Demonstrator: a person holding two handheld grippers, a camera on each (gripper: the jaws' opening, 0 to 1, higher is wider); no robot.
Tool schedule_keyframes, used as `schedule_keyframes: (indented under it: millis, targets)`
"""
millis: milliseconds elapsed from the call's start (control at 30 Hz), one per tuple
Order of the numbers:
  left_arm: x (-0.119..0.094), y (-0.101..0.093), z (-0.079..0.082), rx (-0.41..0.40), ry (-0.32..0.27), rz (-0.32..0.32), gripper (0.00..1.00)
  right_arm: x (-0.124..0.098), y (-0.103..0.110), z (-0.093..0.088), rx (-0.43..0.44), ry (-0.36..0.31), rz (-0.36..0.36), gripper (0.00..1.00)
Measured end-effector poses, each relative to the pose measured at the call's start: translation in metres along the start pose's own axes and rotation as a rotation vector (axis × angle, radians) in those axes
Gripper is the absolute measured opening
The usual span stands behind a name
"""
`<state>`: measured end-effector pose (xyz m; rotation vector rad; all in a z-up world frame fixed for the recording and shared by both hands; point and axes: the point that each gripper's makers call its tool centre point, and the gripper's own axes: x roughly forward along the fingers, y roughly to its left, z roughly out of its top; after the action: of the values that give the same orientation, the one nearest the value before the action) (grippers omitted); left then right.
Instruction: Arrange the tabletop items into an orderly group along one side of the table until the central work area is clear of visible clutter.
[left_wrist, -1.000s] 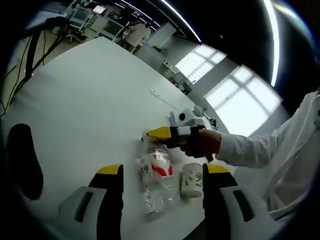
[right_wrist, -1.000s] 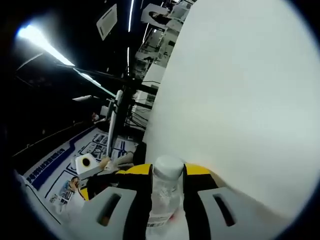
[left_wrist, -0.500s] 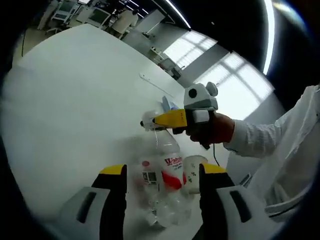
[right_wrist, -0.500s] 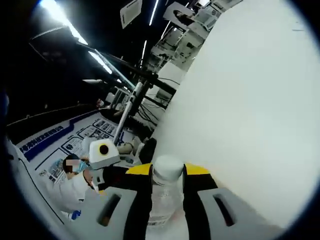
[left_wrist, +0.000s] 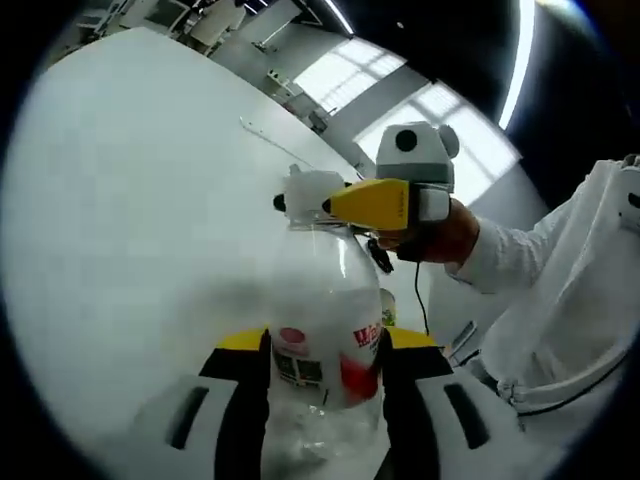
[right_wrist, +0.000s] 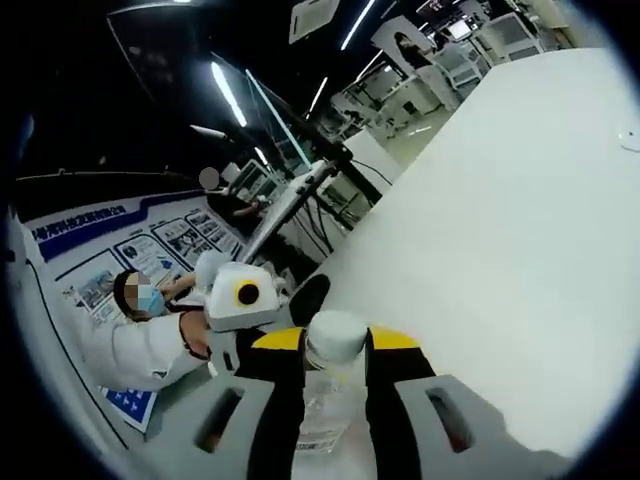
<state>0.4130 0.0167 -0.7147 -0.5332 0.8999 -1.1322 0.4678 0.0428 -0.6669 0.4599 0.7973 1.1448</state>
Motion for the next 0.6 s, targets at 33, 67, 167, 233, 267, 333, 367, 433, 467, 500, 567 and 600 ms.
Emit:
schedule_keyframes:
  millis: [33, 67, 167, 233, 267, 333, 367, 433, 467, 500, 567, 600]
  targets:
    - [0.0, 0.001, 0.001, 0.01, -0.004, 0.006, 0.41, -0.001, 0.0, 0.0, -0.002, -0.001, -0.002, 0.2]
    - [0.0, 0.0, 0.0, 0.016, -0.005, 0.002, 0.41, -0.001, 0.0, 0.001, -0.005, -0.001, -0.003, 0.2]
    - [-0.001, -0.001, 0.0, 0.026, -0.006, -0.004, 0.41, -0.002, 0.002, 0.001, -0.014, 0.002, -0.008, 0.2]
    - [-0.002, -0.002, 0.001, 0.032, -0.017, -0.004, 0.4, -0.002, 0.003, 0.002, -0.021, -0.004, -0.009, 0.2]
    - [-0.002, -0.002, 0.002, 0.037, -0.021, -0.002, 0.4, -0.002, 0.003, 0.003, -0.021, -0.005, -0.009, 0.2]
    - [-0.003, -0.002, 0.003, 0.042, -0.027, -0.003, 0.39, -0.002, 0.004, 0.004, -0.022, -0.008, -0.007, 0.2]
    - [-0.003, -0.003, 0.003, 0.043, -0.026, -0.003, 0.39, -0.002, 0.005, 0.004, -0.023, -0.007, -0.006, 0.19]
    - [-0.004, -0.003, 0.005, 0.055, -0.021, 0.005, 0.39, -0.003, 0.008, 0.006, -0.035, -0.009, -0.007, 0.19]
    - [-0.004, -0.004, 0.006, 0.065, -0.02, 0.01, 0.39, -0.003, 0.009, 0.007, -0.039, -0.011, -0.006, 0.19]
    - [-0.005, -0.004, 0.008, 0.074, -0.019, 0.015, 0.39, -0.004, 0.011, 0.009, -0.048, -0.013, -0.005, 0.19]
    - [-0.005, -0.005, 0.011, 0.091, -0.017, 0.021, 0.39, -0.005, 0.013, 0.012, -0.064, -0.016, -0.003, 0.19]
    - [-0.005, -0.007, 0.013, 0.093, -0.018, 0.02, 0.39, -0.006, 0.015, 0.015, -0.069, -0.02, -0.003, 0.19]
